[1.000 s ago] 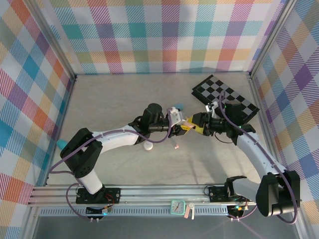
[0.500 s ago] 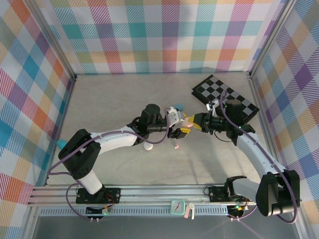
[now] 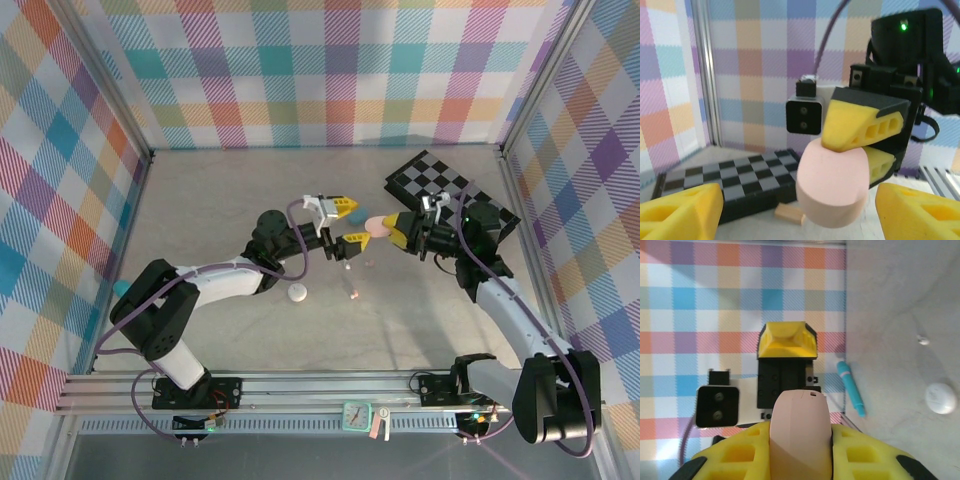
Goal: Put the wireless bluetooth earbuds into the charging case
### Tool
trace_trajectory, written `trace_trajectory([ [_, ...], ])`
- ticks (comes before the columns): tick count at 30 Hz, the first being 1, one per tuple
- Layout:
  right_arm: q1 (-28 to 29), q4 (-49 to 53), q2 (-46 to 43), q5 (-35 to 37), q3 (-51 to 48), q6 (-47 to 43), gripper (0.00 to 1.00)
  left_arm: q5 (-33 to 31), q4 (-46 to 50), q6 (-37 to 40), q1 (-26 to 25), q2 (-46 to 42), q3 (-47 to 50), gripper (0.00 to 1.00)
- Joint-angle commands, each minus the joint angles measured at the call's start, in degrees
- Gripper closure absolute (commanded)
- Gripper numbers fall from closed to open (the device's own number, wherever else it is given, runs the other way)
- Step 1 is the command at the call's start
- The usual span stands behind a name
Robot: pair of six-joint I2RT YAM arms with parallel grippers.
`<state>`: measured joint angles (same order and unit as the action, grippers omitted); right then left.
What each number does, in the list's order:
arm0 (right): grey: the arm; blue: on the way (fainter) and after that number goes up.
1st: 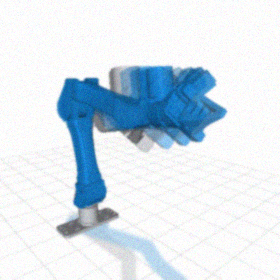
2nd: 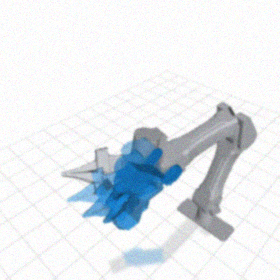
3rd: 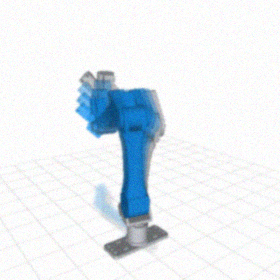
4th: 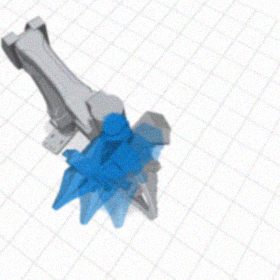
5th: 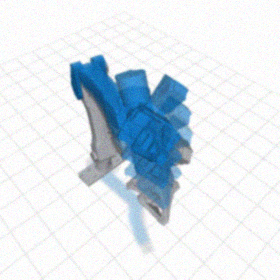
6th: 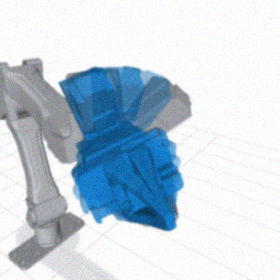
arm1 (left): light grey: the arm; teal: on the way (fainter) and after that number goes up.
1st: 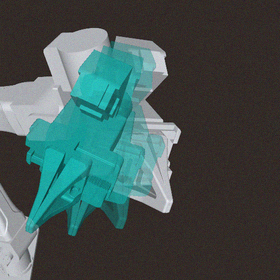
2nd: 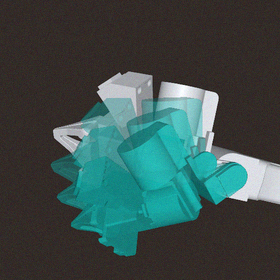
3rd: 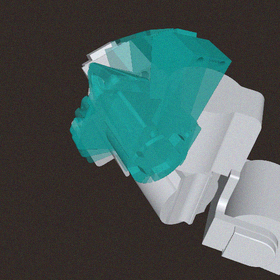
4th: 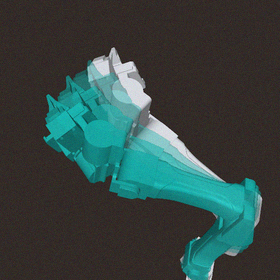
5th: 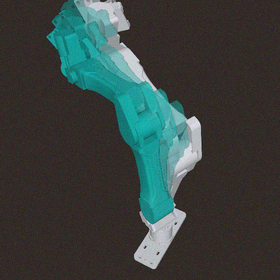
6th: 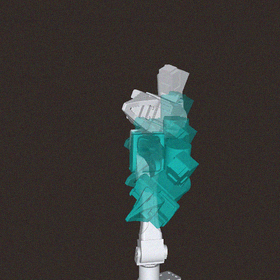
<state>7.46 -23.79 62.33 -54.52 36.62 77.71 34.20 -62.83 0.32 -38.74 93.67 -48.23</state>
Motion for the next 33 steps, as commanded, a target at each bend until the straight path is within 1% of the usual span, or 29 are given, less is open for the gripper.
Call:
trace_trajectory([
  [1, 0.04, -10.97, -1.56, -0.40, -0.27, 8.64, 0.87, 2.84, -11.11, -5.12, 0.60, 1.41, -0.20, 0.22],
  [5, 1.23, -10.93, -1.49, 1.32, 1.66, 9.11, 0.88, 5.17, -10.91, -4.95, 0.60, 2.27, -1.84, 0.22],
  [8, 2.97, -13.90, -0.21, 2.06, 3.05, 10.47, 0.88, 6.70, -11.79, -5.71, 0.55, 2.90, -2.67, 0.25],
  [10, 4.24, -14.13, 0.46, 2.41, 4.04, 10.14, 0.88, 7.04, -12.56, -6.27, 0.42, 3.18, -2.84, 0.26],
  [16, 5.66, -14.62, 1.88, 2.58, 4.99, 10.18, 0.88, 8.51, -12.33, -6.29, 0.07, 3.50, -3.48, 0.38],
  [24, 6.44, -14.16, 2.68, 2.97, 5.27, 9.48, 0.88, 8.98, -12.46, -6.78, -0.11, 3.67, -4.01, 0.49],
  [27, 6.60, -14.27, 2.85, 3.02, 5.39, 9.49, 0.88, 9.44, -12.32, -6.95, -0.11, 3.89, -4.14, 0.54],
  [33, 6.84, -14.37, 3.07, 2.71, 6.08, 9.48, 0.88, 9.66, -12.21, -6.83, -0.19, 4.14, -4.11, 0.54],
])
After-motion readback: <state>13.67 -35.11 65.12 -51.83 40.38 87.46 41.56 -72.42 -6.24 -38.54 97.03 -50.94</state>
